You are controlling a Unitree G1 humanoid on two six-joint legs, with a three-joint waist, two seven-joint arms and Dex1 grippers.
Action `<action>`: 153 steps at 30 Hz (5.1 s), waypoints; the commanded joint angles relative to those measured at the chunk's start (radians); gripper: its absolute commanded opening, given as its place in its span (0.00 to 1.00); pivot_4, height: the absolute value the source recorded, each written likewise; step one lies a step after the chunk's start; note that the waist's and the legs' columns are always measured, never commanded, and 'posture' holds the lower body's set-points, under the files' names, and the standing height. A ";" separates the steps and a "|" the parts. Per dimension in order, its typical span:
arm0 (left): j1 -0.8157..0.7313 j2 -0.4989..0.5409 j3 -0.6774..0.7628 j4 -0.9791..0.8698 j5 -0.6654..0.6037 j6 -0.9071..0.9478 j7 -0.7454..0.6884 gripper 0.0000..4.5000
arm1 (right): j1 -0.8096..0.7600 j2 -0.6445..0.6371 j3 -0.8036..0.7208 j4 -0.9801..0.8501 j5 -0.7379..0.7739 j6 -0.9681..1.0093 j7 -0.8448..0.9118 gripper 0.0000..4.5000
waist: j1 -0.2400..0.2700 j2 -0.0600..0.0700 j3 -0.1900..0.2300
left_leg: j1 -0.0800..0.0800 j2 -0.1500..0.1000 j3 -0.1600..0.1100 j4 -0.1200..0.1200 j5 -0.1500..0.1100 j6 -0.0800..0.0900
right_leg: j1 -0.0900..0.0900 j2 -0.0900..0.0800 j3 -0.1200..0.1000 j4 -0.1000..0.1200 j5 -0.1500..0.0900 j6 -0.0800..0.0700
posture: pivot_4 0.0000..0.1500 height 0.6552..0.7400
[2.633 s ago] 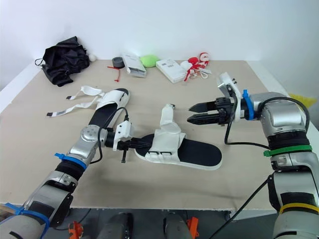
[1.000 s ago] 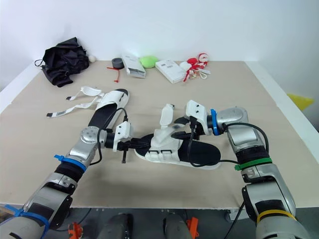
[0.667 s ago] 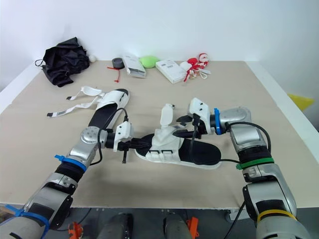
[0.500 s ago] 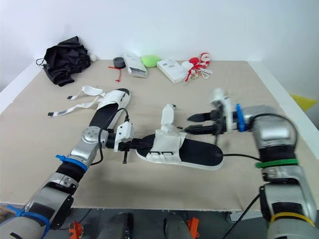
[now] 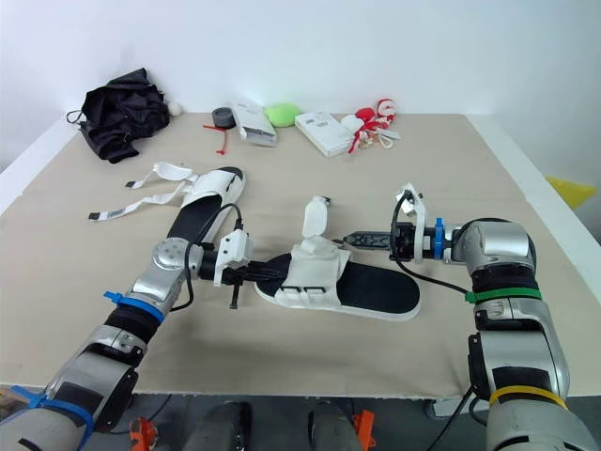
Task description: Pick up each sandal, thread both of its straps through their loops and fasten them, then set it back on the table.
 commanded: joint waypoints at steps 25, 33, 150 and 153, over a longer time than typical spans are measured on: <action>0.071 0.007 -0.076 0.033 0.076 0.027 -0.003 0.00 | -0.004 -0.016 0.041 -0.130 -0.168 -0.483 -0.001 0.70 | -0.002 0.000 0.000 | 0.000 0.000 -0.001 0.000 0.000 -0.001 | 0.001 0.000 0.000 0.000 0.000 0.001 | 1.00 0.98; 0.077 0.010 -0.076 0.023 0.074 0.031 0.000 0.00 | 0.007 0.009 0.059 -0.083 -0.310 -0.921 -0.112 0.70 | -0.003 0.000 0.000 | 0.001 0.000 0.000 -0.001 0.000 -0.001 | 0.000 0.000 0.000 0.000 0.000 0.001 | 1.00 0.98; 0.026 -0.033 -0.079 0.116 0.090 -0.012 -0.022 0.00 | 0.164 -0.300 -0.239 -0.762 0.515 0.159 0.053 0.99 | 0.016 -0.006 0.001 | 0.012 -0.009 -0.002 -0.011 -0.001 0.000 | 0.012 -0.013 -0.001 -0.002 -0.012 0.000 | 1.00 0.98; 0.027 -0.037 -0.082 0.116 0.091 -0.012 -0.022 0.00 | 0.151 -0.181 -0.298 -0.698 0.550 0.298 -0.165 0.99 | 0.016 -0.008 0.000 | 0.013 -0.009 -0.002 -0.012 -0.001 0.001 | 0.012 -0.013 -0.002 -0.002 -0.013 -0.003 | 1.00 0.98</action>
